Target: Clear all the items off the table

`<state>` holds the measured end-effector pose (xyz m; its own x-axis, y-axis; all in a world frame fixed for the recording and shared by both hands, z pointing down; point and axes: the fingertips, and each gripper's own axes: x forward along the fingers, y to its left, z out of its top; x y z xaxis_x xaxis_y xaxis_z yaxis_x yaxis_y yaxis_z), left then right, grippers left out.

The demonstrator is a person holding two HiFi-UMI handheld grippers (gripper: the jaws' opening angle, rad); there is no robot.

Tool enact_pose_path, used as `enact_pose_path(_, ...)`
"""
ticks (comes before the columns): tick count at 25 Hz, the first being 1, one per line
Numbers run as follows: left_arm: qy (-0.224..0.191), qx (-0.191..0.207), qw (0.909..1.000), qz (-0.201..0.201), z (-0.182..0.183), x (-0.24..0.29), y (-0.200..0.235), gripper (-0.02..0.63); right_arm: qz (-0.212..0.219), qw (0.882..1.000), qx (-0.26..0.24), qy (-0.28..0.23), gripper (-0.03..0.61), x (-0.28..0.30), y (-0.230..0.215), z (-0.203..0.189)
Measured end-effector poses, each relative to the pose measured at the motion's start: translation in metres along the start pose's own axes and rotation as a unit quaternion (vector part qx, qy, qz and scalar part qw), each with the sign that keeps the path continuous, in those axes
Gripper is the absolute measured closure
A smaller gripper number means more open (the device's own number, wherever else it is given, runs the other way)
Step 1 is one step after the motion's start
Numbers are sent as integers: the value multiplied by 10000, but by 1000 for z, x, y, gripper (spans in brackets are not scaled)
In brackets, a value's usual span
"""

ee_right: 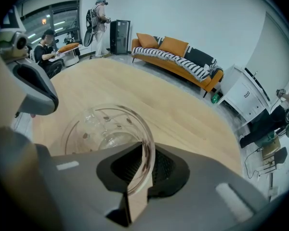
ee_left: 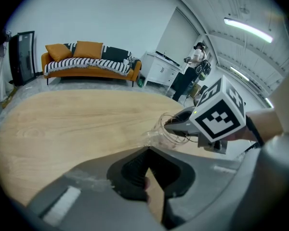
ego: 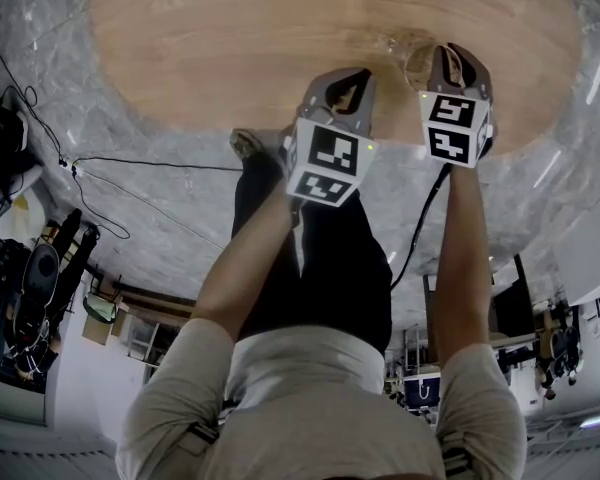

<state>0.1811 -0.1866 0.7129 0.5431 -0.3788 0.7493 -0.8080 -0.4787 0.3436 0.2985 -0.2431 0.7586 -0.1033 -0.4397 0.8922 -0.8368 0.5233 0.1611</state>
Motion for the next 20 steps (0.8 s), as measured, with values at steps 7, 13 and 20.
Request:
enact_pose_path(7,-27,6,10000,12,-1,-8,6,592,31,9998,79,-157,541,-7,13,10)
enact_pose_path(13,-29,80,10000,-43,-3,-17,-1,594,23,9995,205,-241,543,-14,21,11)
enact_pose_path(20,31,103,9999,-33,-15,-23,31,593,109,9986,362,-383,543,0,54,29)
